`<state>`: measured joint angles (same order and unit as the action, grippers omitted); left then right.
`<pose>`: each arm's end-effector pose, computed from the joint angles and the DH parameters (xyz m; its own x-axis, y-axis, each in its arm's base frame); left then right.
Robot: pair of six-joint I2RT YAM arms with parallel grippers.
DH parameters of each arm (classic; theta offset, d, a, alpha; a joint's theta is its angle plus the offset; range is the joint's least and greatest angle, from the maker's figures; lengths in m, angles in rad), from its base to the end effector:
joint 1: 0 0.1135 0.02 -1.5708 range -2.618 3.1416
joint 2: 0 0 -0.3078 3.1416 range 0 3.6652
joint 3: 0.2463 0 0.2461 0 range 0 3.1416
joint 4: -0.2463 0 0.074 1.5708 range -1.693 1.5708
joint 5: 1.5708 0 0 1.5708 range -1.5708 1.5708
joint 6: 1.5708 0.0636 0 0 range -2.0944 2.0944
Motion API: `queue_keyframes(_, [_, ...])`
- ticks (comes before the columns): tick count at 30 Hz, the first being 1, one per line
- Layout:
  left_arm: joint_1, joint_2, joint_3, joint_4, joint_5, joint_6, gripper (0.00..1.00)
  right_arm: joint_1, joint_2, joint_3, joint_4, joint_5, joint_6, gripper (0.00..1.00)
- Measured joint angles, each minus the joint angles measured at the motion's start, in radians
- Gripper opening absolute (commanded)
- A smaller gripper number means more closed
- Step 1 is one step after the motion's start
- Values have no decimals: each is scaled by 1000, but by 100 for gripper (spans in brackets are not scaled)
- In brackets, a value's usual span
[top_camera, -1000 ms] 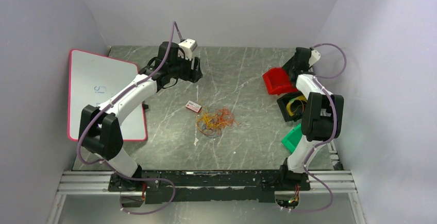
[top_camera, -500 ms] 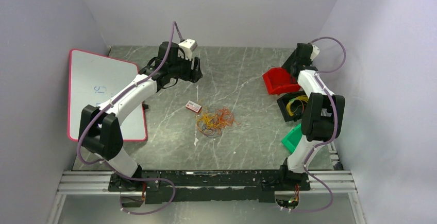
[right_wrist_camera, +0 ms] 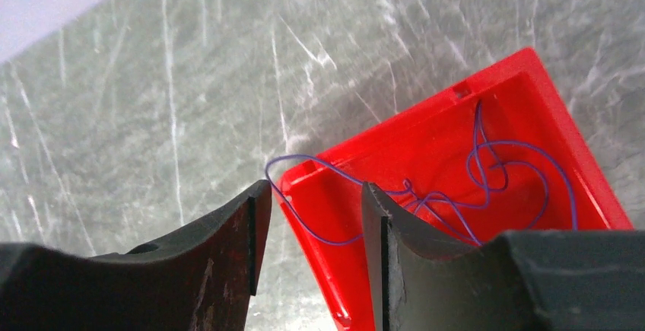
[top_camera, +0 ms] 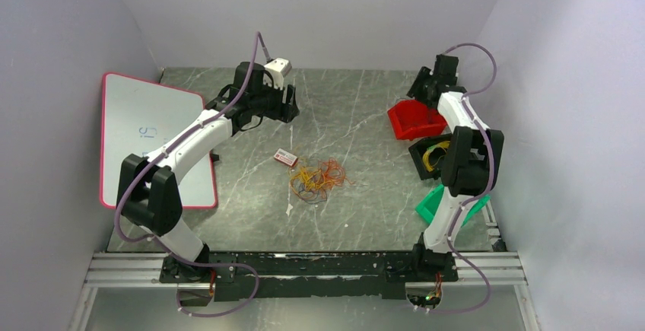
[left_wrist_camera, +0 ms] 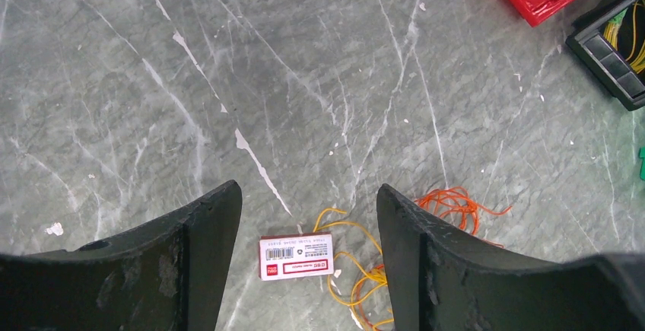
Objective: Untangle the cables
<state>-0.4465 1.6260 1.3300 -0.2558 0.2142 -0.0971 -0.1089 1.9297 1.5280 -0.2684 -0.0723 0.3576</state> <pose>0.3538 -0.1844 0.3372 -0.5273 0.1474 -0.8368 0.5366 0.8213 -0.1935 0.4766 -0.0475 0.2782 -0.5601 0.4124 -0.7185 0.2649 0.9109 0.3164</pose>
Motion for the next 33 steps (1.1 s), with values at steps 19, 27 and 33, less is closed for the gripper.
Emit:
queue_keyframes(19, [0, 10, 0, -2, 19, 0, 69, 6, 54, 28, -124, 108, -75, 48])
queue_keyframes(27, [0, 10, 0, -3, 18, 0, 69, 6, 126, 74, -126, 101, -121, 48])
queue_keyframes(33, [0, 10, 0, -3, 18, 0, 69, 10, 150, 75, -125, 94, -152, 44])
